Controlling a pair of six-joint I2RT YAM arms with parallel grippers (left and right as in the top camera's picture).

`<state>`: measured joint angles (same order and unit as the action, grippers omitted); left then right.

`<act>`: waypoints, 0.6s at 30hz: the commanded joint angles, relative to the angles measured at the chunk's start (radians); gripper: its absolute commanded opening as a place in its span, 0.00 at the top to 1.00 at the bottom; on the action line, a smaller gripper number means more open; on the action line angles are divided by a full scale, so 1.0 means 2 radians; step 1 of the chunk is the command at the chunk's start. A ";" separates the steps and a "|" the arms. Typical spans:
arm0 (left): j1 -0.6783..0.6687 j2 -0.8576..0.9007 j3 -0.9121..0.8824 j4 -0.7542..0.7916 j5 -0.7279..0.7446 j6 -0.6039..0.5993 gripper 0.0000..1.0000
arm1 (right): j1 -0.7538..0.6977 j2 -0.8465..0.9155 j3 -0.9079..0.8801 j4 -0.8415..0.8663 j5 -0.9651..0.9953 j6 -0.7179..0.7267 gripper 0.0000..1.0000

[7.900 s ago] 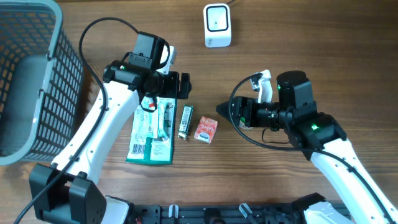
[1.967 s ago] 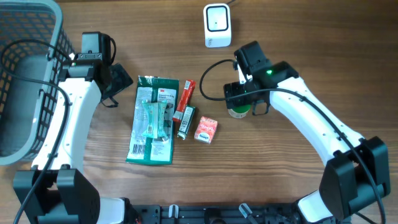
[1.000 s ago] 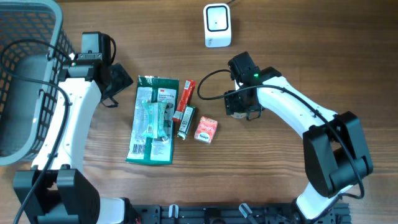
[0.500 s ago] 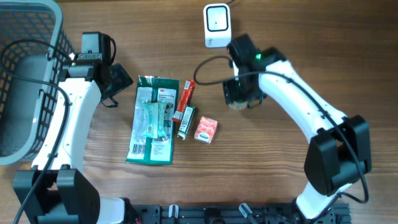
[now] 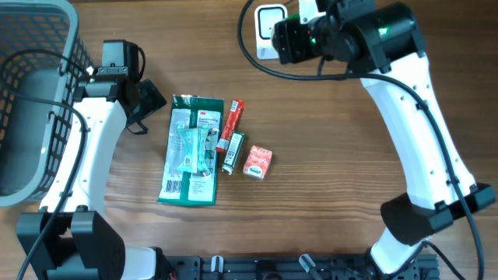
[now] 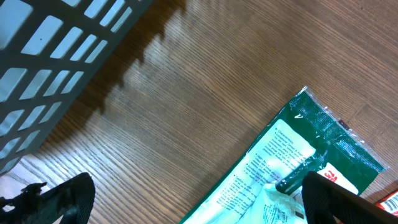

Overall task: Scan the item barcode
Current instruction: 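Lift the green cylinder and carry it to the white scanner, then hold the green cylinder label over the scanner window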

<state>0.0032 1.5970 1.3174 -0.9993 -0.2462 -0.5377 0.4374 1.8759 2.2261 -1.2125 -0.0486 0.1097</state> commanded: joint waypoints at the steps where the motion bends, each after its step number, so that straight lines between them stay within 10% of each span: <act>1: 0.002 0.003 -0.005 0.000 -0.008 -0.010 0.00 | -0.003 0.041 0.004 0.054 0.006 -0.018 0.87; 18: 0.002 0.003 -0.005 0.000 -0.008 -0.010 0.00 | -0.022 0.229 0.003 0.377 0.121 -0.011 0.96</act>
<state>0.0032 1.5970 1.3167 -0.9989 -0.2466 -0.5377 0.4198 2.2837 2.2257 -0.5285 0.1467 0.0845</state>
